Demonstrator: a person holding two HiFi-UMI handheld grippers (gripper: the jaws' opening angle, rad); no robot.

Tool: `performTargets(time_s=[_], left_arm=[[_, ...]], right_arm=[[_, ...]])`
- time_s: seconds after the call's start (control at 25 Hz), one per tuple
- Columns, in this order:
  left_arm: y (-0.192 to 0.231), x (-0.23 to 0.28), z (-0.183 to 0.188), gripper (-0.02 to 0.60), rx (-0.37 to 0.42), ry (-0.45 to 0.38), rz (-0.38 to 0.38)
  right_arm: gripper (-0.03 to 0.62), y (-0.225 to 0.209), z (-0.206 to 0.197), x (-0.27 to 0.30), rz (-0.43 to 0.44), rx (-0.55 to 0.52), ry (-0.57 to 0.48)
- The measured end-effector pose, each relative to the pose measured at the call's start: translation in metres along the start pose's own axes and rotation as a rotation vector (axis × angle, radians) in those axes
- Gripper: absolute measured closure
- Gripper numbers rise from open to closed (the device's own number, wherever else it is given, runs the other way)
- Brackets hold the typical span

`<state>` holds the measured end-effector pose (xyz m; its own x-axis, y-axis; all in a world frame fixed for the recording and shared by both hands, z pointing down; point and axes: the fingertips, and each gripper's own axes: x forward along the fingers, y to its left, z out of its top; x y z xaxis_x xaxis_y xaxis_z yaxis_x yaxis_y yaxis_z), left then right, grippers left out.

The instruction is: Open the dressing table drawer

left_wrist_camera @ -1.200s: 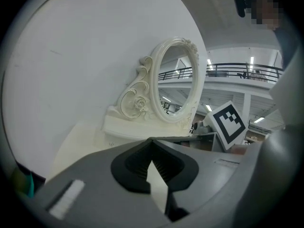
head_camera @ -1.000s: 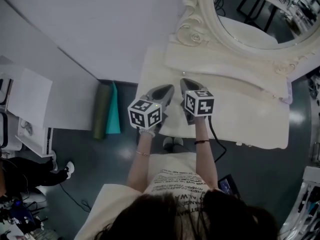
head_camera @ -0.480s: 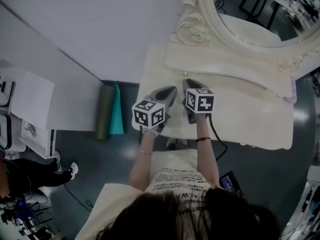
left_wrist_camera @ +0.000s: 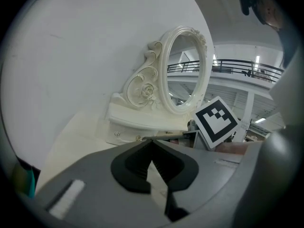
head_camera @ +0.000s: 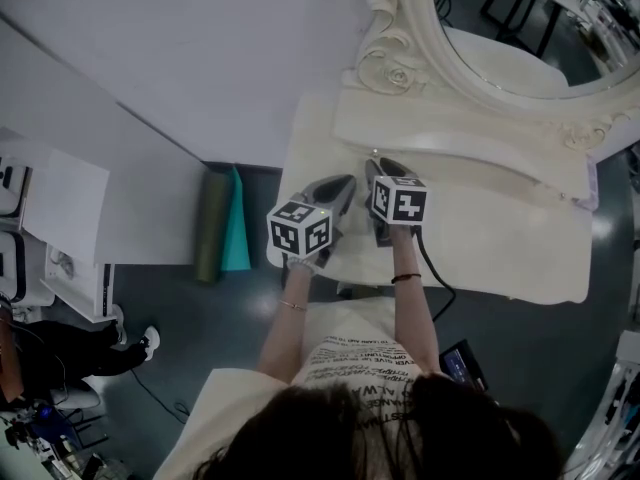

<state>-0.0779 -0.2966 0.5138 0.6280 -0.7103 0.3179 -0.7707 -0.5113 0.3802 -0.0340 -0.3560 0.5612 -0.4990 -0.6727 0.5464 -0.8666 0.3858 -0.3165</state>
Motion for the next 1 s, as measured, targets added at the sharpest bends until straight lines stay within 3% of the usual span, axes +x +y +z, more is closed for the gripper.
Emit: performTargets(time_s=[0.16,0.6,1.0], left_arm=[[0.006,0.003,0.0,0.588,-0.002,0.006,0.001],[0.019,0.012,-0.002,0.588,-0.008,0.029,-0.002],[0.023,0.016,-0.003,0.588,-0.003,0.044,-0.008]], right_arm=[[0.461,-0.003,0.0,0.009,-0.019,0.009,-0.003],[0.459,-0.015,-0.001,0.025,-0.076,0.087,0.014],[0.459,-0.015,-0.003,0.034,-0.064,0.17,0.042]])
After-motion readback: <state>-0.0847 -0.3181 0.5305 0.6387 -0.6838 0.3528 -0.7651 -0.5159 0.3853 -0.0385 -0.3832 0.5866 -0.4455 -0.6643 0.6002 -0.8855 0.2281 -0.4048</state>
